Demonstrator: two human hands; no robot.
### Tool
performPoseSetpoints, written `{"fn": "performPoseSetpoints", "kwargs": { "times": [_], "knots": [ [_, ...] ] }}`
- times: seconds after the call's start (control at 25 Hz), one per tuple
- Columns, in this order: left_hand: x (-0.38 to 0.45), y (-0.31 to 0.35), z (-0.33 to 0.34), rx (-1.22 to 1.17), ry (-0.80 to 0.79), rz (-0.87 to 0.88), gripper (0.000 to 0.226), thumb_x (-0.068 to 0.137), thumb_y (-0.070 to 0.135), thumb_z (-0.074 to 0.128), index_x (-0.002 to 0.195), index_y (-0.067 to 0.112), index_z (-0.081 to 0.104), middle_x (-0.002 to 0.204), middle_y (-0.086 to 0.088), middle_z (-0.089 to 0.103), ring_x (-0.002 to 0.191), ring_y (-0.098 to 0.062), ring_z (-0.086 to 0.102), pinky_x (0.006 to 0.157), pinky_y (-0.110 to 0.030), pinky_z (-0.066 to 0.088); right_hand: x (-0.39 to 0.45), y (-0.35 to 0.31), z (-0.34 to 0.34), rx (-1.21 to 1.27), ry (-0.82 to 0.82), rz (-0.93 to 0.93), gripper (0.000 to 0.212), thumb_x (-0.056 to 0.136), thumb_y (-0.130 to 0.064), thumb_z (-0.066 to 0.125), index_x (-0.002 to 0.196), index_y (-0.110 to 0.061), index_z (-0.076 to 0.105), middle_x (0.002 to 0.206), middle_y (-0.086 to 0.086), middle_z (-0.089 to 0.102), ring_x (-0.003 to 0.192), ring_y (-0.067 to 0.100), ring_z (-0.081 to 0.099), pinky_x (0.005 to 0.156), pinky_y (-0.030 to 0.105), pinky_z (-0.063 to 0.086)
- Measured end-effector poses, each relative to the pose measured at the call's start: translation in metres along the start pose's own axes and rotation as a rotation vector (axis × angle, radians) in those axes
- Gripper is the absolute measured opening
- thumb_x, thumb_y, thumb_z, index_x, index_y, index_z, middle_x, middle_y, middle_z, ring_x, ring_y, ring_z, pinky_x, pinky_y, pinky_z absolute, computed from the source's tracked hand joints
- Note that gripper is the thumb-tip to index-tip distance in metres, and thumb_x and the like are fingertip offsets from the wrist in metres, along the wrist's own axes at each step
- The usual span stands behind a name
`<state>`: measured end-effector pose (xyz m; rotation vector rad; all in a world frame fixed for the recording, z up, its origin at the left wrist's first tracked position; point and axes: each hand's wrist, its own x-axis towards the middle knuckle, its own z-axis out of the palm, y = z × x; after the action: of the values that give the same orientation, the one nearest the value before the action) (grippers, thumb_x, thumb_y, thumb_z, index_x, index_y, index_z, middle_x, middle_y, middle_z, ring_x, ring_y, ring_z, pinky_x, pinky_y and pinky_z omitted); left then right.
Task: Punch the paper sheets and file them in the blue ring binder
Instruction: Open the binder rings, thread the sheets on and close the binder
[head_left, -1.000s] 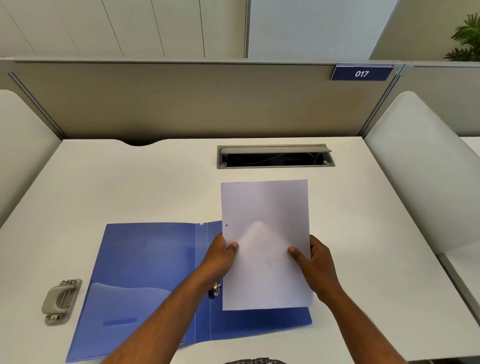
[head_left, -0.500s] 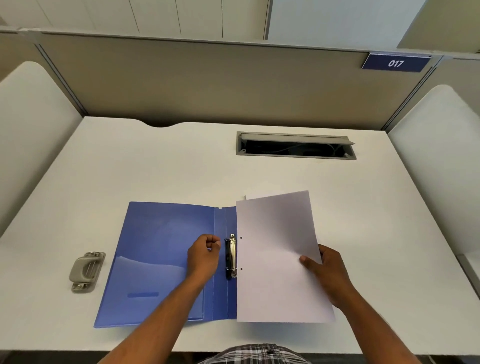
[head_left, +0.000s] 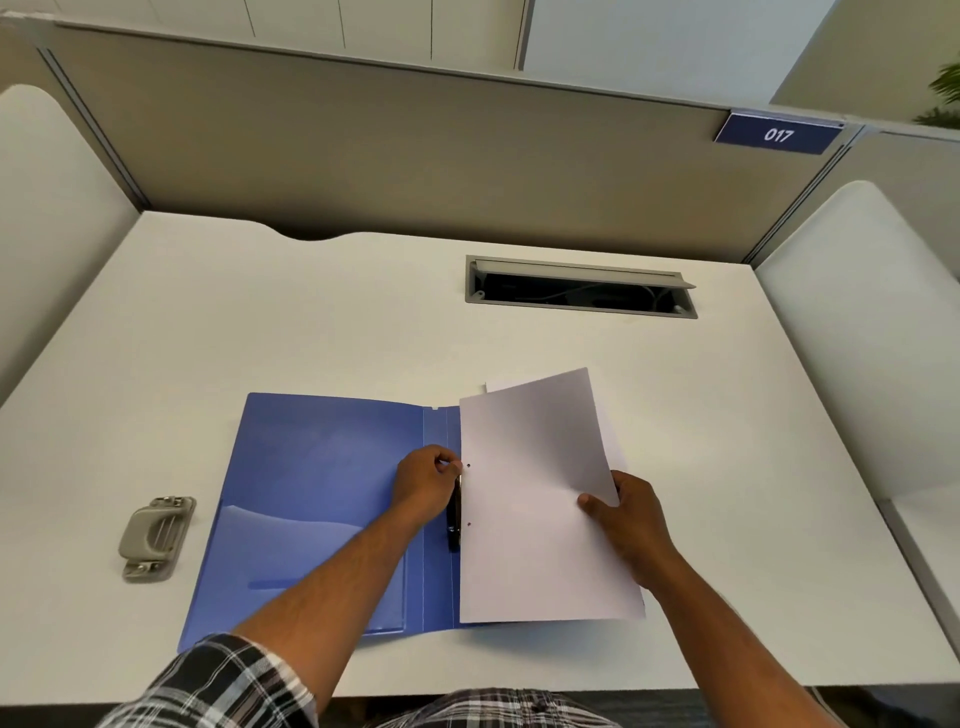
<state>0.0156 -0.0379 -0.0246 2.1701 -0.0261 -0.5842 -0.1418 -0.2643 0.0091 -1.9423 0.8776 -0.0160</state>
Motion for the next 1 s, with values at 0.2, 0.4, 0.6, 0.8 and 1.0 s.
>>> {"fn": "performPoseSetpoints", "kwargs": {
  "times": [0.2, 0.4, 0.6, 0.8, 1.0],
  "knots": [
    [0.006, -0.004, 0.000, -0.005, -0.037, -0.049, 0.010, 0.090, 0.023, 0.067, 0.082, 0.019, 0.069, 0.081, 0.002, 0.067, 0.079, -0.016, 0.062, 0.071, -0.025, 0.051, -0.001, -0.004, 0.004, -0.020, 0.006, 0.009, 0.023, 0.089, -0.020, 0.074, 0.112, -0.018, 0.072, 0.101, 0.001, 0.076, 0.089, 0.027, 0.071, 0.072, 0.032, 0.055],
    [0.005, -0.006, 0.002, -0.016, -0.032, -0.061, 0.016, 0.089, 0.024, 0.068, 0.073, 0.025, 0.066, 0.077, 0.004, 0.065, 0.075, -0.015, 0.061, 0.068, -0.024, 0.050, -0.002, -0.006, 0.007, -0.060, 0.012, 0.013, 0.028, 0.091, -0.022, 0.072, 0.118, -0.016, 0.070, 0.107, 0.003, 0.074, 0.091, 0.026, 0.069, 0.075, 0.030, 0.051],
    [0.001, -0.003, 0.007, -0.032, -0.015, -0.080, 0.004, 0.088, 0.022, 0.068, 0.087, 0.018, 0.067, 0.085, 0.004, 0.066, 0.072, -0.010, 0.059, 0.057, -0.021, 0.046, -0.001, -0.004, 0.003, -0.101, 0.031, 0.024, 0.027, 0.089, -0.022, 0.073, 0.115, -0.016, 0.071, 0.106, 0.003, 0.075, 0.092, 0.027, 0.070, 0.078, 0.035, 0.056],
    [-0.010, -0.007, 0.008, -0.127, 0.032, -0.099, 0.025, 0.086, 0.017, 0.071, 0.105, 0.018, 0.054, 0.083, -0.001, 0.063, 0.068, -0.014, 0.057, 0.054, -0.023, 0.044, 0.001, -0.001, 0.000, -0.115, 0.035, 0.012, 0.030, 0.089, -0.022, 0.073, 0.118, -0.015, 0.070, 0.110, 0.004, 0.074, 0.097, 0.029, 0.069, 0.084, 0.039, 0.057],
    [-0.028, -0.021, 0.007, -0.024, -0.020, -0.141, 0.014, 0.086, 0.028, 0.071, 0.077, 0.022, 0.062, 0.072, 0.006, 0.062, 0.073, -0.016, 0.061, 0.059, -0.024, 0.047, 0.002, 0.000, -0.003, -0.083, -0.002, 0.020, 0.027, 0.089, -0.021, 0.073, 0.115, -0.017, 0.071, 0.106, 0.003, 0.075, 0.093, 0.028, 0.070, 0.082, 0.040, 0.059]
  ]
}}
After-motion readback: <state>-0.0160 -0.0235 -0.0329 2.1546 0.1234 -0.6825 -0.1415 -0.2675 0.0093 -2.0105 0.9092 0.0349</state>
